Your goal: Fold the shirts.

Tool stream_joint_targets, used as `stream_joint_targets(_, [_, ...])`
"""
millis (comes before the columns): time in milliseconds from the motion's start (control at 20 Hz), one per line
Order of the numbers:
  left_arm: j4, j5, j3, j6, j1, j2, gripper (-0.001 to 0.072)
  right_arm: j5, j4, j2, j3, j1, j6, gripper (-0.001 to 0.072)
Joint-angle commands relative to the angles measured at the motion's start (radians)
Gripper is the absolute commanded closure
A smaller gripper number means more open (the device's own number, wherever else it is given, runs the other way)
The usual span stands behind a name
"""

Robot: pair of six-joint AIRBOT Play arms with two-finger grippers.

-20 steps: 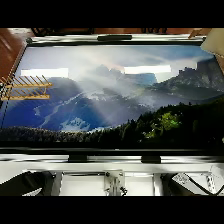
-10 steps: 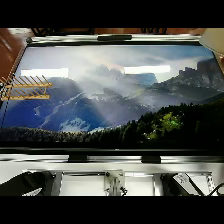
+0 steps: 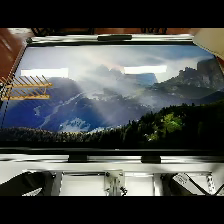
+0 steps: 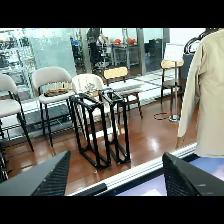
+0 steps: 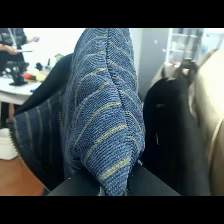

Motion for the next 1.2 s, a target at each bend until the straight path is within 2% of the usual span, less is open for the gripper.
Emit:
stream_joint_targets(0, [-0.001,-0.031,0.0,-0.005,0.001,0.001,0.0037,-0.112,-0.003,-0.045,0.0,0.003,0.012,0.0614])
stream_joint_targets(100, [-0.003,-0.074,-0.001,-0.012,0.0,0.001,0.0037,-0.145,-0.004,-0.067,0.0,-0.013,0.045,0.0614])
stream_joint_targets(400, [-0.004,-0.203,-0.001,-0.013,-0.001,0.0,0.0038,-0.191,0.003,-0.105,0.0,-0.078,0.053,0.0614])
stream_joint_targets(700, [-0.004,-0.204,-0.001,-0.024,-0.001,0.0,0.0039,-0.009,0.014,-0.128,0.0,-0.115,0.06,0.0613])
stream_joint_targets(750, [-0.004,-0.203,-0.001,-0.024,-0.001,-0.001,0.0052,0.024,0.022,-0.127,0.0,-0.115,0.06,0.0612])
stream_joint_targets(800, [-0.005,-0.203,-0.001,-0.024,-0.001,-0.002,0.0117,0.043,0.028,-0.125,0.0,-0.115,0.06,0.0608])
stream_joint_targets(850, [-0.005,-0.203,-0.001,-0.023,-0.001,-0.001,0.0158,0.048,0.028,-0.118,0.0,-0.115,0.06,0.0567])
stream_joint_targets(900, [-0.005,-0.203,-0.001,-0.023,-0.001,-0.001,0.0163,0.049,0.03,-0.107,0.0,-0.115,0.06,0.0348])
stream_joint_targets(950, [-0.005,-0.204,-0.001,-0.023,-0.001,-0.001,0.0162,0.054,0.041,-0.092,0.0,-0.115,0.06,0.0204])
stream_joint_targets(1150, [-0.004,-0.209,-0.002,-0.013,0.0,-0.002,0.016,0.204,0.087,0.012,0.0,-0.115,0.06,0.0204])
